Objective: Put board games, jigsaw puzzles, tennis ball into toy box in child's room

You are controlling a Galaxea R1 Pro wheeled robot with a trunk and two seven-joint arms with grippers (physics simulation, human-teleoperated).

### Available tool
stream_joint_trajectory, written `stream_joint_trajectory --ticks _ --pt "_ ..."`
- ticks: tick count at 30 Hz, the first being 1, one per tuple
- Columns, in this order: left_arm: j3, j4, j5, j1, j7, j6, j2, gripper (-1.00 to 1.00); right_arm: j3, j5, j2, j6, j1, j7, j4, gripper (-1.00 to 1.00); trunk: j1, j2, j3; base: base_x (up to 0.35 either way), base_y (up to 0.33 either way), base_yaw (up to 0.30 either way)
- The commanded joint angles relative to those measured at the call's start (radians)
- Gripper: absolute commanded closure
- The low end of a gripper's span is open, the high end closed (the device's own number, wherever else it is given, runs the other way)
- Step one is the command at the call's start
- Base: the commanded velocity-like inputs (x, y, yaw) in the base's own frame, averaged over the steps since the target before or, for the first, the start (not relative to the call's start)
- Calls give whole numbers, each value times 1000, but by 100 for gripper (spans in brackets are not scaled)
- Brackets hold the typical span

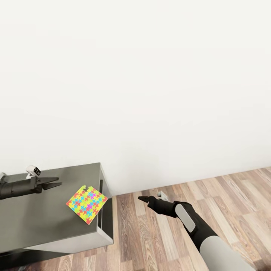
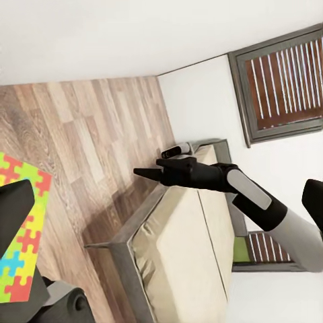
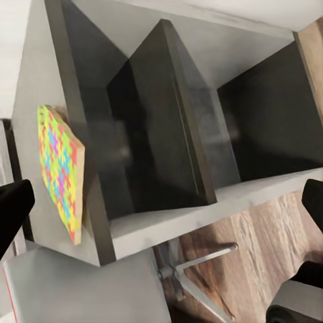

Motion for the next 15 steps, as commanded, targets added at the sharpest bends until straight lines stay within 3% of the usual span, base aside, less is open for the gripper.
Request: stream_joint_trajectory --ticks 1,5,11,15 --pt "-6 1 5 -1 -4 11 1 -100 0 0 0 4 -1 2 0 -100 4 -9 -7 0 0 0" --pt "-5 1 5 -1 -4 10 1 -100 0 0 4 4 -3 2 0 -100 20 -37 -25 0 0 0" --pt "-5 1 4 -1 -4 10 3 -100 3 6 56 4 -25 4 2 -100 39 -72 -51 0 0 0" --pt "-5 1 5 -1 -4 10 3 -100 5 9 64 4 -27 4 2 -100 39 -72 -57 0 0 0"
